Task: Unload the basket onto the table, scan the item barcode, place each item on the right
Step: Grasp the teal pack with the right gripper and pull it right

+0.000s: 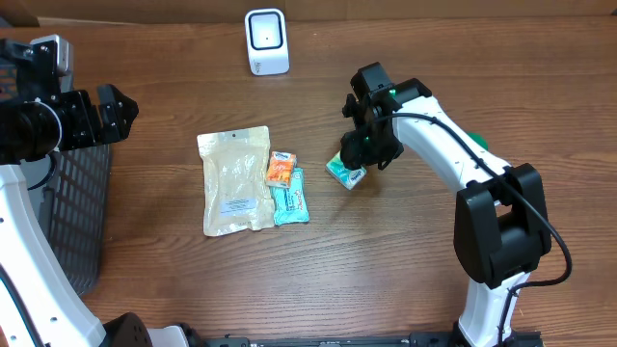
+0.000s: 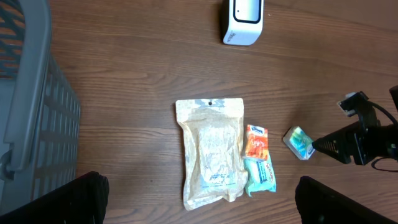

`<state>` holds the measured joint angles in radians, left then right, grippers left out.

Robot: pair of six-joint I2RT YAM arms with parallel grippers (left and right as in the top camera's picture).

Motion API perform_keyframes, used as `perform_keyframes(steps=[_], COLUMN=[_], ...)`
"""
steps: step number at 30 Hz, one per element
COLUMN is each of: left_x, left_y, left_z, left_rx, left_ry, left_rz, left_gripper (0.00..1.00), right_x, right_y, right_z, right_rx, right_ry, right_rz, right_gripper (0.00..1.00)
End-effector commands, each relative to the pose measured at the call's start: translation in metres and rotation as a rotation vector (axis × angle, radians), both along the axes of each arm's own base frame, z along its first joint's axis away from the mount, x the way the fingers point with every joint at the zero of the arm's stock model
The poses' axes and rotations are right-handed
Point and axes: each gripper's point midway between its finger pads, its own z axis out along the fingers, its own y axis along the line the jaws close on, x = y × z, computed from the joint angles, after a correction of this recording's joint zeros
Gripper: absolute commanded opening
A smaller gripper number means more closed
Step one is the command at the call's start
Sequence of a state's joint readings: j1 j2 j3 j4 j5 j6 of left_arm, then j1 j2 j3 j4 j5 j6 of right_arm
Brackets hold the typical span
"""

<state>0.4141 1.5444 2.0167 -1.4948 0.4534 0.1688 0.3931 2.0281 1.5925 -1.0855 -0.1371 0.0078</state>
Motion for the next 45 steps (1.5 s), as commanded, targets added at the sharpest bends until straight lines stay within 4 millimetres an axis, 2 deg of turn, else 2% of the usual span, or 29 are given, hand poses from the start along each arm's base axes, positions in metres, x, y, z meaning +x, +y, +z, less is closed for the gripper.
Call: perform_keyframes(steps=[1,4,10,15,18,24,30,33,36,39,42,45], left_x=[-0.004,-0.004,-0.004,-0.004,-0.004,-0.004,-0.004,-0.004,-0.004,-0.004,-0.004,-0.004], left_y=[-0.003,-0.003,-0.003,-0.003,-0.003,-0.003,-0.003,-0.003,-0.003,-0.003,-0.003,-0.003], left_z=[0.009,0.009,0.009,0.009,0.009,0.009,0.009,0.009,0.009,0.009,0.009,0.009], left_rx=[0.017,0.017,0.017,0.017,0.017,0.017,0.017,0.017,0.017,0.017,0.017,0.017], left_ry=[-0.038,-0.038,-0.038,-0.038,-0.037,-0.037,-0.038,-0.038,-0.037,-0.038,-0.038,-0.037], left_rz=[-0.026,-0.026,-0.026,-0.026,-0.026,-0.026,-0.026,-0.026,-0.026,-0.026,-0.026,-0.026], left_gripper=[1.00,1.00,1.00,1.00,0.99,1.00,1.00,1.00,1.00,0.99,0.99,0.99], right_x=[-0.005,-0.025,-0.052,-0.060,-0.057,-0.038,0.006,0.035,0.063,0.081,0.081,0.074], right_y=[0.029,0.045,0.056,0.052,0.038,0.009,-0.017,-0.025,-0.021,-0.003,0.007,0.013], right_z=[0.025,0.024,-0.005,-0.024,-0.037,-0.043,-0.042,-0.036,-0.026,-0.011,0.003,0.019], right_rx=[0.151,0.212,0.186,0.173,0.117,0.058,0.082,0.136,0.200,0.301,0.361,0.412], right_ry=[0.031,0.122,0.192,0.216,0.202,0.146,0.023,-0.070,-0.180,-0.272,-0.247,-0.170], right_rz=[-0.029,-0.052,-0.091,-0.144,-0.208,-0.297,-0.381,-0.415,-0.380,-0.264,-0.242,-0.256], right_gripper=[0.47,0.30,0.06,0.04,0.04,0.04,0.04,0.04,0.05,0.09,0.12,0.24])
